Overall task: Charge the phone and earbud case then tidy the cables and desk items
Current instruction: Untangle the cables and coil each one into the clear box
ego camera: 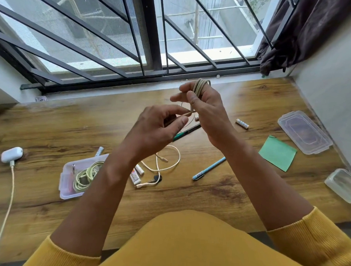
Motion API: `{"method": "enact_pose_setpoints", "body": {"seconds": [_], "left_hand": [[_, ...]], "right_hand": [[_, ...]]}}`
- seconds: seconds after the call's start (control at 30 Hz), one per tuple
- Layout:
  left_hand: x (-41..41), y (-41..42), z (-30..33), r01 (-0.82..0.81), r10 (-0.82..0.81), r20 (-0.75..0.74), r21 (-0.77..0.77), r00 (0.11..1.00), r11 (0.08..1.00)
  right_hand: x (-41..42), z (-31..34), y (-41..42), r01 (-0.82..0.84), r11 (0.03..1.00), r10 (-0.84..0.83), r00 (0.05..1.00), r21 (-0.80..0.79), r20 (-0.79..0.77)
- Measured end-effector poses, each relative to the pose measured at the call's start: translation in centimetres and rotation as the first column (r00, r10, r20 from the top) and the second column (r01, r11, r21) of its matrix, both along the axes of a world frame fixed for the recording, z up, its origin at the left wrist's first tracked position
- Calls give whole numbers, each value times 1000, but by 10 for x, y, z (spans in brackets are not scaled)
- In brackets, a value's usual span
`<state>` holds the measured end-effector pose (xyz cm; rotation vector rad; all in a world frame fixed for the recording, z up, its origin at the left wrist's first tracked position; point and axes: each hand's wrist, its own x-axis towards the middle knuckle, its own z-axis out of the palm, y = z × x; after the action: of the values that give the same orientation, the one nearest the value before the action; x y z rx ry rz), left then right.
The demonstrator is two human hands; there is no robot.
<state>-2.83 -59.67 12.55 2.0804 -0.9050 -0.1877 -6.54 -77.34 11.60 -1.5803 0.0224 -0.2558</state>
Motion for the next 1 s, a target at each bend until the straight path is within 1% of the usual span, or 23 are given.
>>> {"method": "enact_pose_setpoints", "body": {"seconds": [0.1, 0.2, 0.3, 0.4, 0.5, 0.57, 0.63, 0.73, 0.8, 0.87, 0.93, 1.0], "left_hand": [[11, 7, 13, -1, 1, 74, 6, 997, 1000], [20, 12, 19, -2, 5, 70, -46, 998, 999], [27, 15, 19, 0, 4, 43, -97, 999, 995], [29, 16, 16, 26, -26, 5, -155, 1000, 988], [29, 18, 12, 23, -25, -12, -168, 1000, 986], [29, 21, 7, -2, -6, -46, -175, 999, 985], [27, 24, -1, -23, 3, -94, -209, 996, 978], [20, 25, -12, -131, 53, -242, -319, 969, 939], [15, 23, -17, -211, 76, -337, -388, 939, 897], [9, 19, -22, -299, 85, -434, -454, 897, 839], [3, 15, -26, -380, 112, -498, -476, 860, 793], [-3, 12, -32, -427, 185, -492, -440, 851, 790]], "right_hand": [[-2, -1, 2, 3, 991, -12, 998, -134, -64], [-5, 0, 7, -87, 987, 67, 988, -136, -142], [-8, -2, 7, -231, 962, 198, 957, -143, -212], [-10, -5, 5, -399, 914, 364, 885, -69, -291], [-10, -8, 2, -523, 848, 517, 785, 82, -341], [-10, -8, 0, -583, 781, 625, 718, 224, -308], [-10, -6, -3, -619, 706, 703, 672, 343, -234], [-9, 0, -4, -634, 616, 752, 651, 468, -108], [-9, 5, -4, -617, 578, 743, 668, 534, -31], [-10, 7, -3, -585, 566, 704, 709, 580, 29], [-9, 8, -1, -540, 588, 639, 766, 603, 62], [-7, 7, 2, -476, 628, 561, 825, 615, 66]]}}
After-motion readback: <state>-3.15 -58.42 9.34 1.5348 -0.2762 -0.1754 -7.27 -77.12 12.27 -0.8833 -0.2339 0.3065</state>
